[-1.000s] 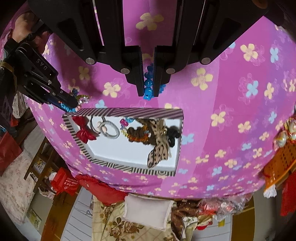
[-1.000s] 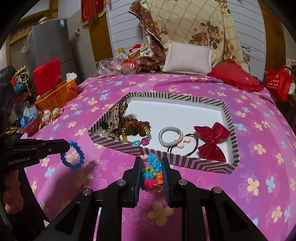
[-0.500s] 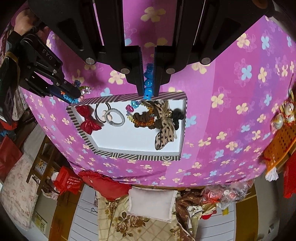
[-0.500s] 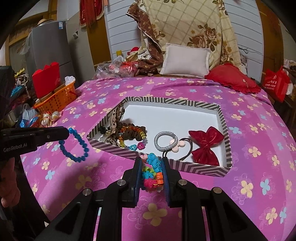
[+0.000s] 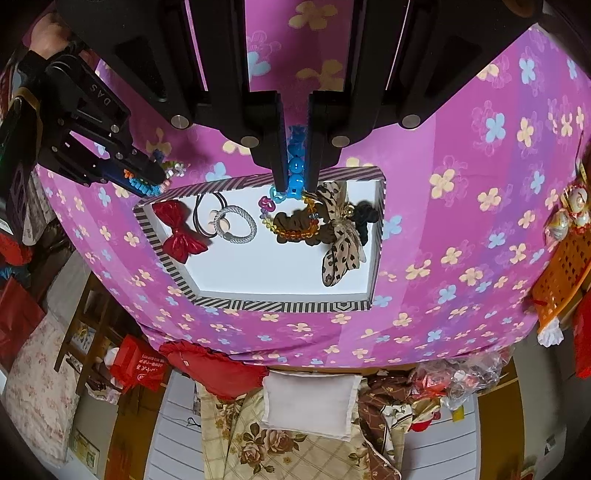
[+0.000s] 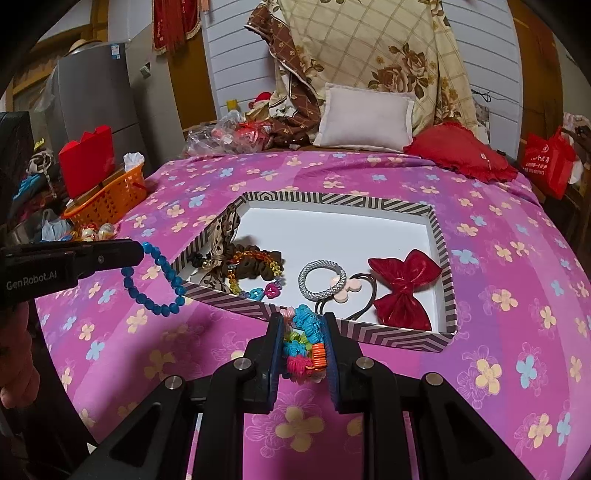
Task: Organize jewelry
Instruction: 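Carry the blue bracelet with the left tool into the tray while the right tool carries the hair ties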
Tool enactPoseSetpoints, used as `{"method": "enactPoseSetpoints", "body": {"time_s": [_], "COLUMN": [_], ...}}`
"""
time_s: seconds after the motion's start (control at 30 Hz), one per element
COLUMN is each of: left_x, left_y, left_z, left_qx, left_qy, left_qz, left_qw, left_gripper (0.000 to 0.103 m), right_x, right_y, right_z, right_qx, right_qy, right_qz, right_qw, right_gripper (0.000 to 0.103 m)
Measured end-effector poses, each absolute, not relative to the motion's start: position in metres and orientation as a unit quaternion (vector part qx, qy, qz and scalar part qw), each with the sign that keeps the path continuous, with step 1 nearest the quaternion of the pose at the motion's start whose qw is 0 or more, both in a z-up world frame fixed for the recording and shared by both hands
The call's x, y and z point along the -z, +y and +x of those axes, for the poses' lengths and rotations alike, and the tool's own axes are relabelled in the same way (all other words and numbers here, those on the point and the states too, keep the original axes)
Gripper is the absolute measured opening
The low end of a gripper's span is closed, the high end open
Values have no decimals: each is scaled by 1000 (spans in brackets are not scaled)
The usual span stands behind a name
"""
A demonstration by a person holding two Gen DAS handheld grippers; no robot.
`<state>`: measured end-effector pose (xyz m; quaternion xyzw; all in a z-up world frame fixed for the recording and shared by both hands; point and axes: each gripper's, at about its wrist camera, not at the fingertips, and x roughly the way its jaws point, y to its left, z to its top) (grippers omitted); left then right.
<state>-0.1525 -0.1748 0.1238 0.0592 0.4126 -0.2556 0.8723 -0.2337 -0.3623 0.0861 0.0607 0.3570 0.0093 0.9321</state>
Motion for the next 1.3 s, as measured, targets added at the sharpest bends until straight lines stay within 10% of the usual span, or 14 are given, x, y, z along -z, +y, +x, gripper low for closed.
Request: {"method": "enactPoseSetpoints", "body": {"time_s": [1.3], "left_x": [-112], "left_y": [-232], "left_z": [-85], "left_qx": [244], "left_qy": [432], "left_qz": [75], "left_qw": [865], "left_gripper": [7], "right_x": [-86], "right_y": [-386], "right_z": [-176], "right_qx": [-9], "right_qy": [371], "right_qz": [58], "right_qw": [927], "right_gripper": [20]}}
